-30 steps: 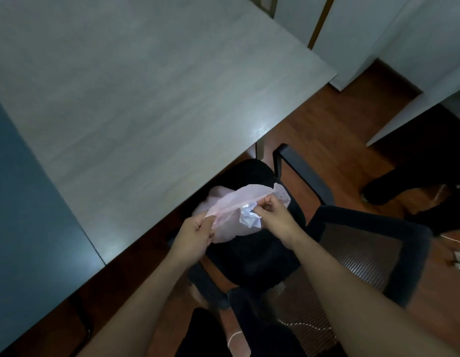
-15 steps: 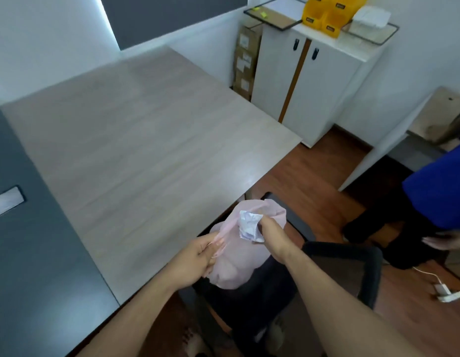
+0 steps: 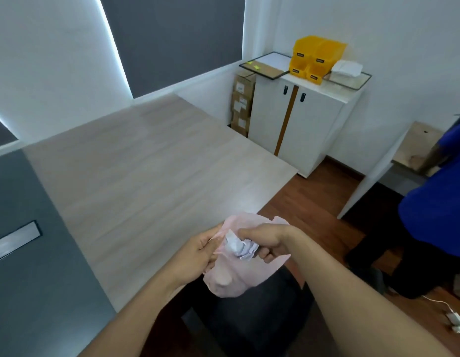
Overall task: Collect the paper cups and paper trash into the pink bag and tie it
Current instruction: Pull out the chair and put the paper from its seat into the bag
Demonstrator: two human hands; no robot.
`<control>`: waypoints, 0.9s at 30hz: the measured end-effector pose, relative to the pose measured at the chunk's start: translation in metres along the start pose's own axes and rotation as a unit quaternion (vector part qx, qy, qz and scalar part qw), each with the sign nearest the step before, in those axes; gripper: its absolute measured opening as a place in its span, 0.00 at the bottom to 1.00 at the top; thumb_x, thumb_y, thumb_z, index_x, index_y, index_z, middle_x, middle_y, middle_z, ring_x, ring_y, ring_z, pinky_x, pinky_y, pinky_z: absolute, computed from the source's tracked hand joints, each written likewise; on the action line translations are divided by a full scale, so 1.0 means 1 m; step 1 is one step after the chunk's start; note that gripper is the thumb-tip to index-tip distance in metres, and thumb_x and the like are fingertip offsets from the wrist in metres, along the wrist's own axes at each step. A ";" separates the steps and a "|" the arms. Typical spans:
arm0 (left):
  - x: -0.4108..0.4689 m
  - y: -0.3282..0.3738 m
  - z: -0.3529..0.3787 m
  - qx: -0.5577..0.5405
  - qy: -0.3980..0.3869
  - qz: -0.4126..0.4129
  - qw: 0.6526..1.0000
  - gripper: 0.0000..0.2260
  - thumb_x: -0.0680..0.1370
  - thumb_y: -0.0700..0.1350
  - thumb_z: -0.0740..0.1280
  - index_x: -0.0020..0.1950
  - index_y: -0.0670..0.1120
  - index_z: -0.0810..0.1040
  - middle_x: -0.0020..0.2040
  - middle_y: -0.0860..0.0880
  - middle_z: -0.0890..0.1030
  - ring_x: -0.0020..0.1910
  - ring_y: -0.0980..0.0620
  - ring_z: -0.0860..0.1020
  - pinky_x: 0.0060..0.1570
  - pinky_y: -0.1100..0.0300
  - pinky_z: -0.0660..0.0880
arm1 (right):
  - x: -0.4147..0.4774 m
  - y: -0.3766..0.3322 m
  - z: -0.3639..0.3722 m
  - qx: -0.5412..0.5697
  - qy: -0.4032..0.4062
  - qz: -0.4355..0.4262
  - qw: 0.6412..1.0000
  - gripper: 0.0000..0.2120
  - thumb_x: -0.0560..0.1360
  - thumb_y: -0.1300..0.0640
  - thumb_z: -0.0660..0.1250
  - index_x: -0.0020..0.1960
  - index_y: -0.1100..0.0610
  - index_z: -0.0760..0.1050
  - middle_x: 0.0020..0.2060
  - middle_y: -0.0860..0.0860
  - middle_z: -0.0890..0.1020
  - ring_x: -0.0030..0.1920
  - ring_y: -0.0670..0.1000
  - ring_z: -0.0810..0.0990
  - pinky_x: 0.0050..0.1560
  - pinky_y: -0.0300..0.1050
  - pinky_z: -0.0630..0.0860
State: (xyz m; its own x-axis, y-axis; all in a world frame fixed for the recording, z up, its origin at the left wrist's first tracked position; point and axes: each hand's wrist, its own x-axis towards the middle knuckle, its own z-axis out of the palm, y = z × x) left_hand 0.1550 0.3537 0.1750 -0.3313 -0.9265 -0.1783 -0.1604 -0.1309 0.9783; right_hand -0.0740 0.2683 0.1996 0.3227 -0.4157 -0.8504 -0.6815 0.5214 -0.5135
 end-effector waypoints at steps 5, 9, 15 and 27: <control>-0.007 0.020 -0.014 0.009 -0.038 -0.007 0.999 0.19 0.91 0.48 0.57 0.79 0.65 0.73 0.39 0.42 0.65 0.36 0.37 0.58 0.36 0.52 0.64 | 0.015 -0.005 -0.004 0.037 0.101 -0.062 0.992 0.13 0.83 0.47 0.72 0.55 0.58 0.82 0.34 0.50 0.74 0.30 0.48 0.62 0.33 0.42 0.61; -0.011 0.032 -0.024 0.016 -0.044 -0.004 0.999 0.18 0.91 0.49 0.57 0.79 0.62 0.73 0.41 0.40 0.66 0.33 0.43 0.61 0.35 0.59 0.66 | 0.027 -0.001 0.004 0.055 0.182 -0.113 0.975 0.09 0.84 0.53 0.71 0.57 0.57 0.86 0.44 0.51 0.83 0.37 0.49 0.76 0.40 0.44 0.77; -0.009 0.052 -0.040 -0.119 0.042 0.024 0.992 0.15 0.90 0.48 0.58 0.67 0.53 0.84 0.32 0.51 0.64 0.29 0.52 0.61 0.32 0.58 0.61 | 0.046 0.010 0.023 0.043 0.247 -0.092 0.964 0.12 0.86 0.55 0.65 0.60 0.51 0.88 0.61 0.48 0.87 0.63 0.54 0.83 0.73 0.52 0.75; -0.007 0.054 -0.150 -0.264 0.302 0.011 0.916 0.16 0.90 0.43 0.56 0.71 0.52 0.79 0.31 0.51 0.58 0.26 0.55 0.59 0.27 0.62 0.57 | 0.040 -0.018 -0.001 -0.305 0.302 -0.087 0.899 0.31 0.80 0.37 0.70 0.79 0.47 0.74 0.74 0.50 0.80 0.72 0.56 0.79 0.71 0.50 0.76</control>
State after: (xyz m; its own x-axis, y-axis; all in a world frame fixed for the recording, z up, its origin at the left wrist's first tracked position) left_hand 0.2885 0.3001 0.2444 0.2706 -0.9363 -0.2238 0.3654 -0.1152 0.9237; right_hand -0.0496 0.2419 0.1745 0.1697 -0.8759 -0.4516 -0.9477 -0.0194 -0.3184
